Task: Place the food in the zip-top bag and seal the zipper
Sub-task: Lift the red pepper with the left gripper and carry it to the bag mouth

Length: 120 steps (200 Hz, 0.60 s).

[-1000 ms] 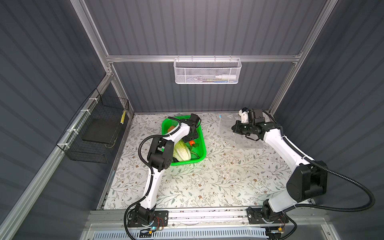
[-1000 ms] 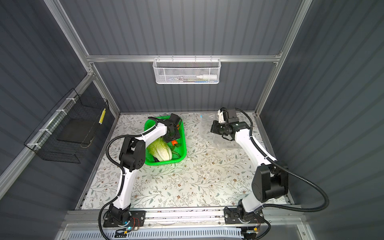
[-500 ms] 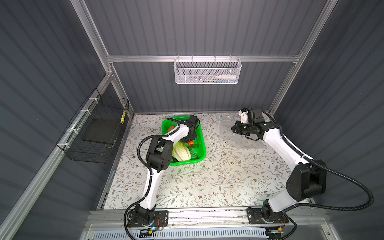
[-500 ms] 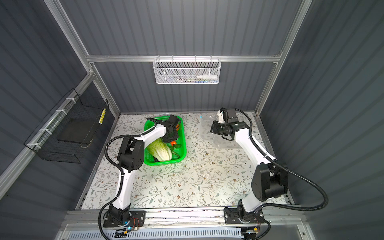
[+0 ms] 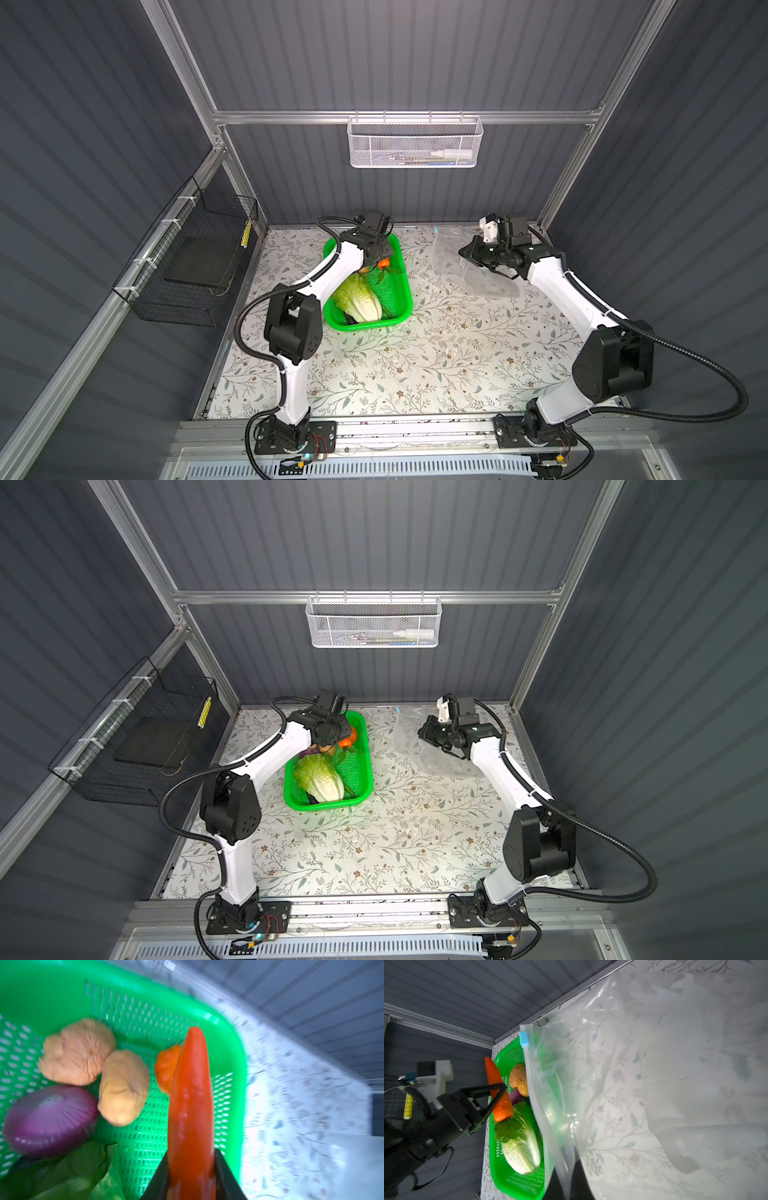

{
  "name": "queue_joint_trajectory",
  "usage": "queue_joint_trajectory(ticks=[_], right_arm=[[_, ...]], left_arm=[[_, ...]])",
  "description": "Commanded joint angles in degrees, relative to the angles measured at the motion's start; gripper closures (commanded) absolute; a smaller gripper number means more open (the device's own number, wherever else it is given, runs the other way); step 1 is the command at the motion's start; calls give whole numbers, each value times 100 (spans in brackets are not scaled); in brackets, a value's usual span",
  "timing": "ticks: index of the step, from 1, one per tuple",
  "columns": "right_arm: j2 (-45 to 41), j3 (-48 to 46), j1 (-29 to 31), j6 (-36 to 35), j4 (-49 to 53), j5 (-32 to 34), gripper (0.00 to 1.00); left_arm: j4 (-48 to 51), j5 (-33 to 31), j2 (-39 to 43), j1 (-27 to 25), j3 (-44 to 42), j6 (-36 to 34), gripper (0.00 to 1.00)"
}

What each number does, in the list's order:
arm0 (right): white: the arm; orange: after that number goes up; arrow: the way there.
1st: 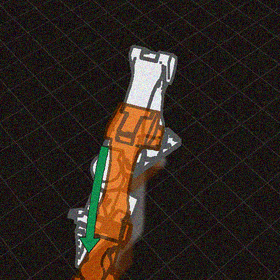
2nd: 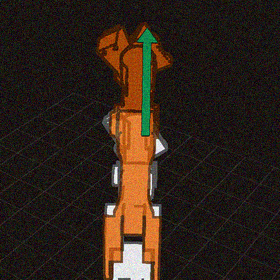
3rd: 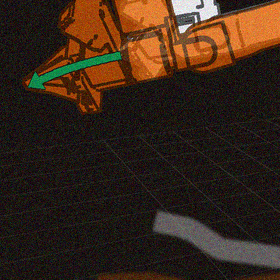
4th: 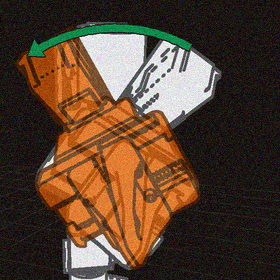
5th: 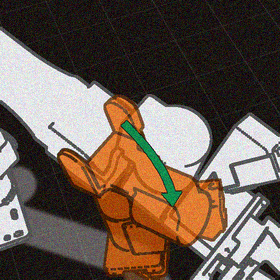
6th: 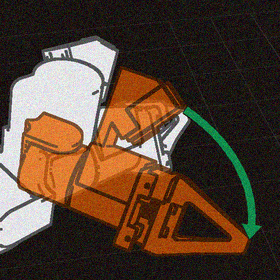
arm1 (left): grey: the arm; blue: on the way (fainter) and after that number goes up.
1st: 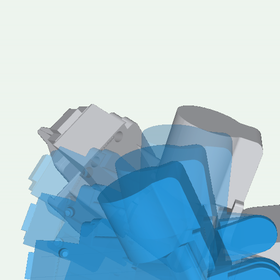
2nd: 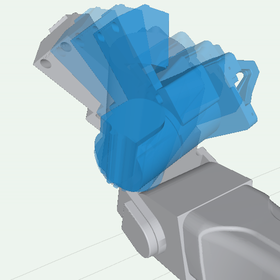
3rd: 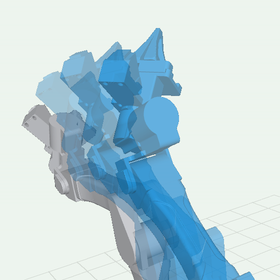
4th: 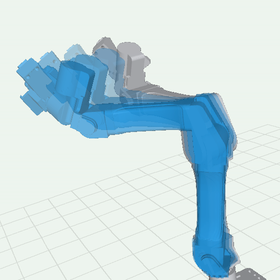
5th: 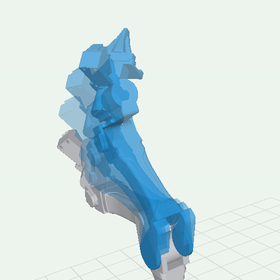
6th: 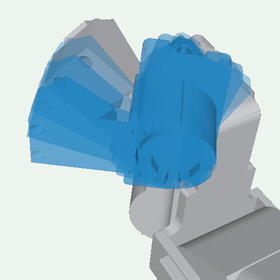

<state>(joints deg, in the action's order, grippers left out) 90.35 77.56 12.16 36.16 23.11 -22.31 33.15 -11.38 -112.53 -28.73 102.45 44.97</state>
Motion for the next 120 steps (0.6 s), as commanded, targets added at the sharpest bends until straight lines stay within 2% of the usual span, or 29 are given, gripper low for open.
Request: queue_joint_trajectory(ticks=[1, 41, 86, 120], right_arm=[[-145, -195, -30, 820, -483, -219, 100], [-166, -272, 30, 1250, -791, -269, 100], [-182, -367, 136, 1624, -1040, -291, 100], [-146, -129, 216, 1563, -938, -327, 100]], left_arm=[[-480, 7, 329, -142, 17, -226, 87], [-904, -63, 305, -579, 633, -314, 85], [-1528, 12, -138, -861, 1117, -248, 85], [-1855, 51, -513, -931, 1367, -35, 84]])
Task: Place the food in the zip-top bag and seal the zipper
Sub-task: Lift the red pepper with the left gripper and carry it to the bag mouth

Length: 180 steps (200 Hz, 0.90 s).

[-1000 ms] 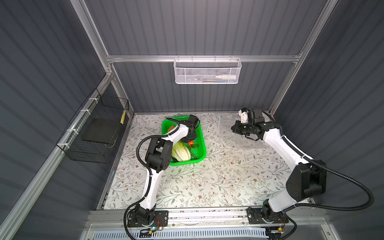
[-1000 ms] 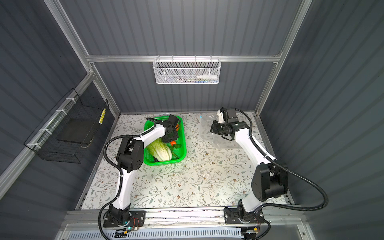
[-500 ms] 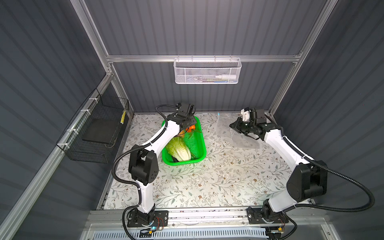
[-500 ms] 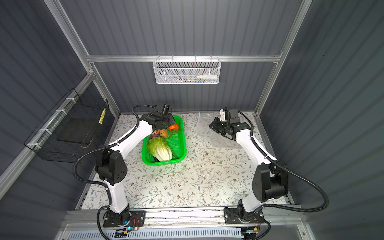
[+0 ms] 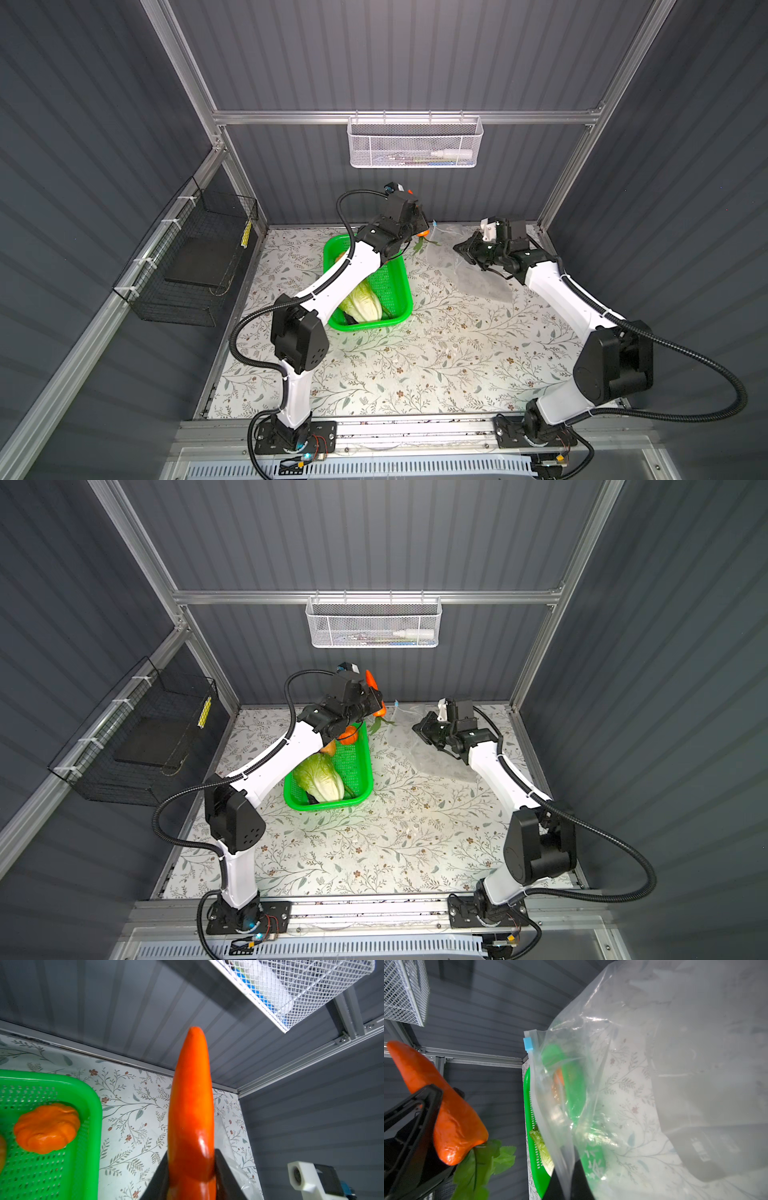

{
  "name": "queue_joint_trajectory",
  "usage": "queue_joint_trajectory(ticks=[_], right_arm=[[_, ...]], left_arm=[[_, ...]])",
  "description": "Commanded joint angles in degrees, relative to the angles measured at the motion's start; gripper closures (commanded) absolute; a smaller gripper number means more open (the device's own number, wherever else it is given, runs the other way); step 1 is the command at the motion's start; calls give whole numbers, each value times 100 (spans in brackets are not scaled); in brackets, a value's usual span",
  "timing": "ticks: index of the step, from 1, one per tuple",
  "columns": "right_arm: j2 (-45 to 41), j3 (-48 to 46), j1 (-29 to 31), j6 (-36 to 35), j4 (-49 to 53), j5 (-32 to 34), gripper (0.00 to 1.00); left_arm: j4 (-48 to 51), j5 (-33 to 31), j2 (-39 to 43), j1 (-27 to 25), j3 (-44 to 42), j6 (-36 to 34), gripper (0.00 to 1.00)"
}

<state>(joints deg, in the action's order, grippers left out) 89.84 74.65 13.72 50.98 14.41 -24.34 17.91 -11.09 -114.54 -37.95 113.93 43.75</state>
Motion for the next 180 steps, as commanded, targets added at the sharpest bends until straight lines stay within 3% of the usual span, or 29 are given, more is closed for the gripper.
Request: queue_joint_trajectory(ticks=[1, 62, 127, 156, 180], right_arm=[[-97, 167, 61, 89, -74, -124, 100], [25, 278, 96, 261, -129, -361, 100], [205, 337, 153, 588, -603, -618, 100], [-30, 107, 139, 612, -843, -519, 100], [-203, -11, 131, 563, -959, -396, 100]], left_arm=[[-345, 17, -322, -14, 223, 93, 84], [-523, 158, -896, -115, 836, 389, 83], [-730, 195, -884, -245, 577, 591, 83], [-524, 145, -983, -349, 694, 156, 83], [-440, -151, -812, -484, 310, -317, 82]])
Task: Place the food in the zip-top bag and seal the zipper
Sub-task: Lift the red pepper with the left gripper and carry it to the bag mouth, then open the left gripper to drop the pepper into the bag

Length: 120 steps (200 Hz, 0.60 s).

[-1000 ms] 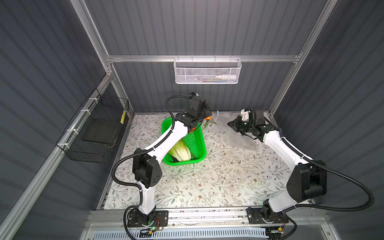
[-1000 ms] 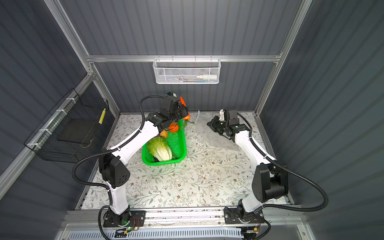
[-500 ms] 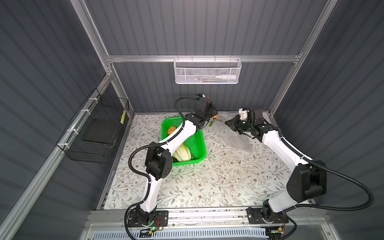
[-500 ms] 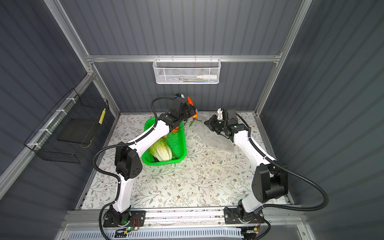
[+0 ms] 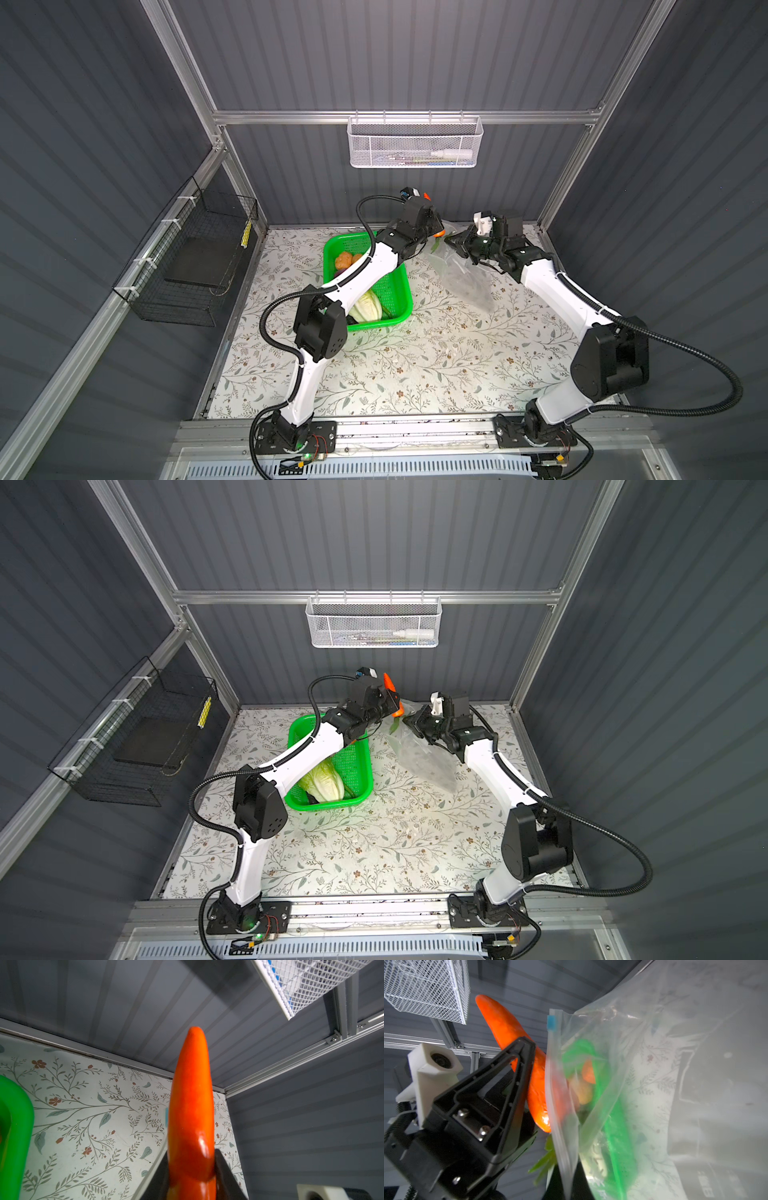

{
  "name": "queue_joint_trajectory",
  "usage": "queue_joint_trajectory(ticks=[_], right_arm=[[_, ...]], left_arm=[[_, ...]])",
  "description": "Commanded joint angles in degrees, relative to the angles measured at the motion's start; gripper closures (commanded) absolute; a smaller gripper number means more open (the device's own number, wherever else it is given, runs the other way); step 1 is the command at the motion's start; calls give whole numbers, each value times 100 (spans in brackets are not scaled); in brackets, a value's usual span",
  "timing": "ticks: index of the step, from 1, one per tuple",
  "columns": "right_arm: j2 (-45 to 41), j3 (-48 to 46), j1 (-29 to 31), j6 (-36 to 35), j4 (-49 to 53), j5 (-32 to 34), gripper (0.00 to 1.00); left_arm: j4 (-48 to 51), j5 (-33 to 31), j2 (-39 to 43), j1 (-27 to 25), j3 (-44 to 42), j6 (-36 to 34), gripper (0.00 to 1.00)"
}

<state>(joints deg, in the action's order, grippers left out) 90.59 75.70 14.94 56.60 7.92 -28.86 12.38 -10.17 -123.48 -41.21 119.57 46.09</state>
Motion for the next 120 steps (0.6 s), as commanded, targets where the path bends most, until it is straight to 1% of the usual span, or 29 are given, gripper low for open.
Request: queue_joint_trajectory(ticks=[1, 21, 50, 73, 100, 120], right_arm=[[-289, -119, 9, 0, -320, 56, 100], [-312, -135, 9, -26, -384, -1, 100], [-374, -294, 9, -66, -431, 122, 100], [-336, -319, 17, -146, -590, -38, 100], [-296, -364, 27, -538, -579, 21, 100], [-257, -497, 22, -1043, -778, -38, 100]], left_arm=[[114, -245, 89, -163, -274, -549, 82], [247, -260, 246, -185, -556, -555, 81], [394, -318, 429, -205, -759, -694, 78], [502, -200, 446, -227, -751, -733, 69], [547, -25, 534, -225, -764, -531, 61], [551, 146, 620, -229, -802, -391, 61]])
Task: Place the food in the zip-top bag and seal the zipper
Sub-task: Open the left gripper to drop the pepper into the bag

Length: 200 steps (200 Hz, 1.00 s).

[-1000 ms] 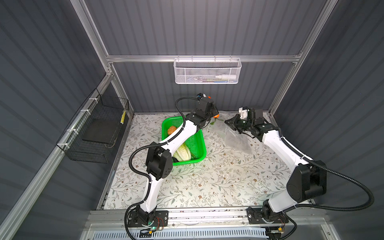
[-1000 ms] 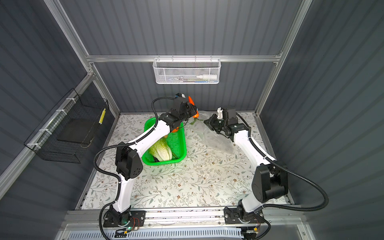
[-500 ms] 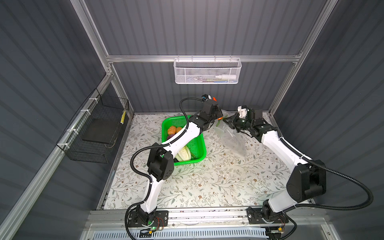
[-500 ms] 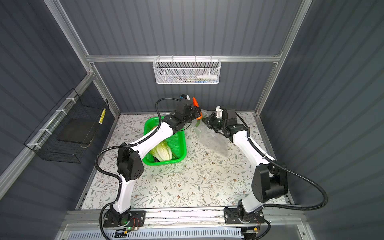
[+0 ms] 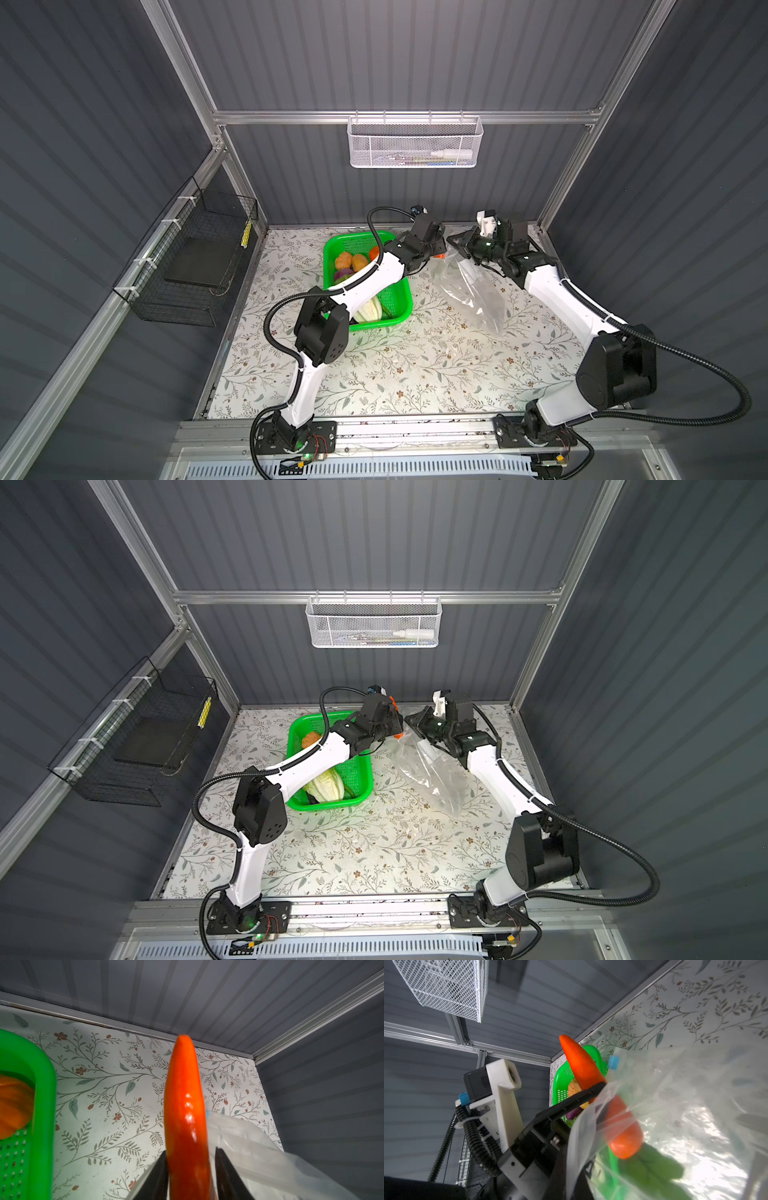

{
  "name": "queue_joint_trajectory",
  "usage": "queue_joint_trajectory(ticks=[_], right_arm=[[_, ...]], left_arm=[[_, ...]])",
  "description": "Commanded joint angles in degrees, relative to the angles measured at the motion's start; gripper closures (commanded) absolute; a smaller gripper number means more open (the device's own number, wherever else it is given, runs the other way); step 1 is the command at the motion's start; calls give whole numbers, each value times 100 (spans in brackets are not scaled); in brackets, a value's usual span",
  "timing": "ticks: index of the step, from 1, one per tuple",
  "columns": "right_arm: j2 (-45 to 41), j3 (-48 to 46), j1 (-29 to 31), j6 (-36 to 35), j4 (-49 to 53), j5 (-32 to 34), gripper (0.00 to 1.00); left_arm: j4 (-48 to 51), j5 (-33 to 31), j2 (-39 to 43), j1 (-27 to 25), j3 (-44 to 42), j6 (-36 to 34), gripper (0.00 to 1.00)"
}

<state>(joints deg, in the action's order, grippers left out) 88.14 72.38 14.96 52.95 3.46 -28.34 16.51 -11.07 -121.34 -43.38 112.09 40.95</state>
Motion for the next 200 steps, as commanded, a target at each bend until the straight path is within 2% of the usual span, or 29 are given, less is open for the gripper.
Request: queue_joint_trajectory(ticks=[1, 41, 46, 56, 65, 79, 103, 141, 175, 200], right_arm=[[-10, -173, 18, -693, -344, -100, 100], [120, -443, -2, -1058, -1029, -677, 100], [131, -444, -2, -1059, -1088, -734, 100], [142, -437, -2, -1054, -1163, -825, 100], [137, -434, -2, -1062, -1143, -807, 100], [117, -420, -11, -1130, -1067, -767, 100], [64, -323, -59, -1287, -659, -633, 100], [-68, -311, -114, -1550, -75, -420, 100], [-34, -221, -142, -1730, 216, -423, 100], [-3, -217, -160, -1723, 200, -343, 100]], left_arm=[[135, 250, 403, -9, -55, 132, 61], [199, 614, 446, -12, -135, 359, 61], [228, 623, 445, -6, -131, 362, 56], [346, 579, 451, -8, -89, 378, 38], [427, 492, 493, 3, -62, 374, 28], [454, 421, 592, 58, -64, 343, 21], [430, 411, 790, 280, -230, 401, 19], [480, 762, 866, 928, -403, 423, 19], [611, 861, 682, 1359, -437, 23, 18], [1149, 786, 274, 1589, -35, -310, 12]])
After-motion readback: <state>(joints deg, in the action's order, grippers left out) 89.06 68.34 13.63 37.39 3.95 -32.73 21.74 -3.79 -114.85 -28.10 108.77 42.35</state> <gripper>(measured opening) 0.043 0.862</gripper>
